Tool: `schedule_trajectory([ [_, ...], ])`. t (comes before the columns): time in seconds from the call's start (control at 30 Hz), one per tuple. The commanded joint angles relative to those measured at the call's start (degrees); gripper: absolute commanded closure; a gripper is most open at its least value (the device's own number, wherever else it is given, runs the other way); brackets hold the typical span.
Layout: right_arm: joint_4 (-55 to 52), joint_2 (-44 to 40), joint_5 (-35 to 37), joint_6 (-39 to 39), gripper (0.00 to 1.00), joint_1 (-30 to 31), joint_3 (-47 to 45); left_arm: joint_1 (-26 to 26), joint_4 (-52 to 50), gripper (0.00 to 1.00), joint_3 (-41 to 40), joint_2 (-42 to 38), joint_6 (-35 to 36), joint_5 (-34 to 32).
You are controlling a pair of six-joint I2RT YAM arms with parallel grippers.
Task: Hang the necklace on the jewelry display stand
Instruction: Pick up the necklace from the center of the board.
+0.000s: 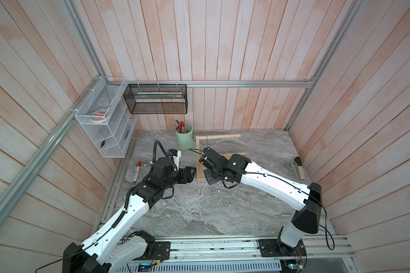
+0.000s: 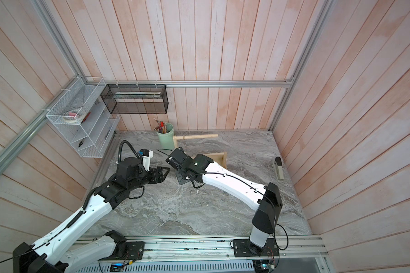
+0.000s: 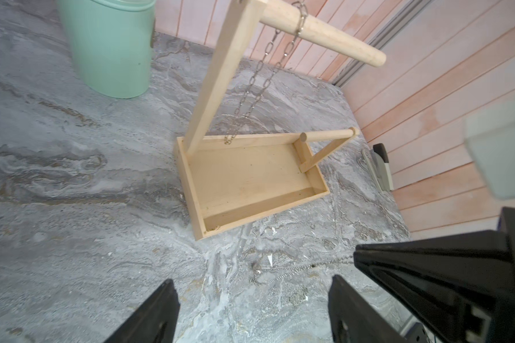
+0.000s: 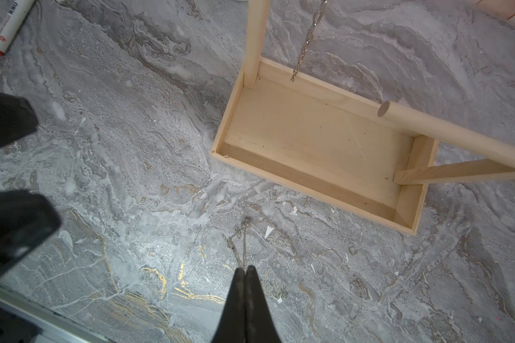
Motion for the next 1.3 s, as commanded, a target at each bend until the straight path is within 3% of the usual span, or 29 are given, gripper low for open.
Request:
schedule_trajectory([
  [0.0,-1.8,-1.6,2.1,-1.8,1.0,-0.1,2.6,-1.4,2.4,0.19,1.8,1.6,1.8,3.3],
  [0.4,-1.2,-4.1,3.9,-6.6,1.0,-0.1,8.3,-6.0,3.5,0.19,7.4,5.0,4.6,5.3],
  [1.27,0.8,-7.6,3.1,-6.8,1.0,-0.1,8.6,-7.6,5.4,0.19,11.5,8.9,6.3,2.9],
])
